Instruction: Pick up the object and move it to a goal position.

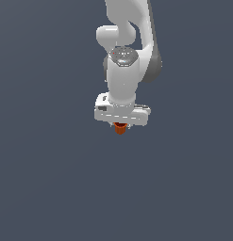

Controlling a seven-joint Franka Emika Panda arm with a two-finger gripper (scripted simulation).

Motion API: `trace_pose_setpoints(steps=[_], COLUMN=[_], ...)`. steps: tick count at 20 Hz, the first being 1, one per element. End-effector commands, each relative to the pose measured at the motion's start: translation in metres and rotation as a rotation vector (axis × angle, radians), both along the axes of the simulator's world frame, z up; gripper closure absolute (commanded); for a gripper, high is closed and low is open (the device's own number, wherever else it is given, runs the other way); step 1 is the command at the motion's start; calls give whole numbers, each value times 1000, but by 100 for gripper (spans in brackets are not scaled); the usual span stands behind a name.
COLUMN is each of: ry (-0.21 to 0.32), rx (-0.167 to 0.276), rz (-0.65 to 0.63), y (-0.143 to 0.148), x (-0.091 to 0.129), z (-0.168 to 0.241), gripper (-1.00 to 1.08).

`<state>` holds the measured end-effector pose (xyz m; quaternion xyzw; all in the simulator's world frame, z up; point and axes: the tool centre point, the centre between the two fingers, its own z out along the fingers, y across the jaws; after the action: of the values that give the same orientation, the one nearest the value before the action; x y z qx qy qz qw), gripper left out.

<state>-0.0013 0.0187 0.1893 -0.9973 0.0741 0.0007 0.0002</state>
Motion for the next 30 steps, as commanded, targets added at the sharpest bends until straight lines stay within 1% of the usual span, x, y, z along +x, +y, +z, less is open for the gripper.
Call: trace_pose_setpoints(steps=[1, 13, 19, 25, 30], ry=[-1, -1, -1, -1, -1], rx=[0, 0, 0, 0, 0], rz=[0, 0, 0, 0, 0], y=[-1, -8, -11, -13, -14], x=[-11, -64, -87, -102, -109], z=[25, 152, 210, 252, 273], gripper=[108, 108, 108, 108, 108])
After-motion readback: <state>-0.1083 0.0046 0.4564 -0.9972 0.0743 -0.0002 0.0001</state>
